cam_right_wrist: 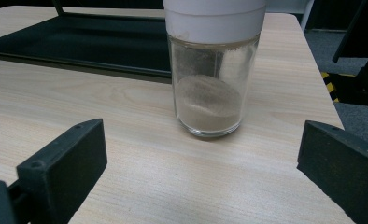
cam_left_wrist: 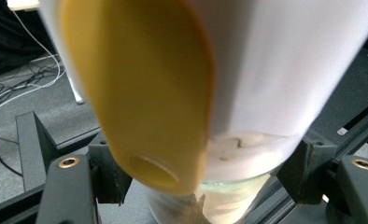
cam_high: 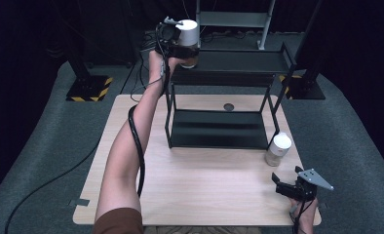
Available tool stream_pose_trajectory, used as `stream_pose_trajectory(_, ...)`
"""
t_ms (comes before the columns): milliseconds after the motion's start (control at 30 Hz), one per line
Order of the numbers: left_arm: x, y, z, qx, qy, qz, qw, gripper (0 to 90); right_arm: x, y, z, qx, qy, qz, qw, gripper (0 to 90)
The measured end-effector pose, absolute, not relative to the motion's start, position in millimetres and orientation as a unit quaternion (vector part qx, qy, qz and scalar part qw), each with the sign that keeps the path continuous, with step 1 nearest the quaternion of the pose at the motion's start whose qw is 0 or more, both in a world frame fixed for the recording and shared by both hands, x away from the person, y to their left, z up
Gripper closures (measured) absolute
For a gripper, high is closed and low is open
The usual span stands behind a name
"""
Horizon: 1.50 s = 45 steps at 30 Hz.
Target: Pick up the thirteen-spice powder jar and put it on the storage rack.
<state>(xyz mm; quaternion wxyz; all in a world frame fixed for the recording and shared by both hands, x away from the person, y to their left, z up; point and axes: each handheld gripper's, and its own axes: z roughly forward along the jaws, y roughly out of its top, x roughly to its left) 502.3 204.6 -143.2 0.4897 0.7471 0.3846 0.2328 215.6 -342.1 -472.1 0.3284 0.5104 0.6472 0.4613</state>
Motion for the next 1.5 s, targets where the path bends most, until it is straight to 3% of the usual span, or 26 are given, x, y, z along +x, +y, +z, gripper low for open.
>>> stream_pose_trajectory(1033,500.8,200.2,-137.0,0.758,0.379,0.242,0.472,29.1,214.7,-341.5,-472.5,0.510,0.646,0.461,0.331,0.4)
stream_pose_trajectory(1500,477.8,208.0,-114.4,0.804,0.355,0.231,0.417,5.0,214.7,-341.3,-472.4,0.511,0.646,0.461,0.331,0.3)
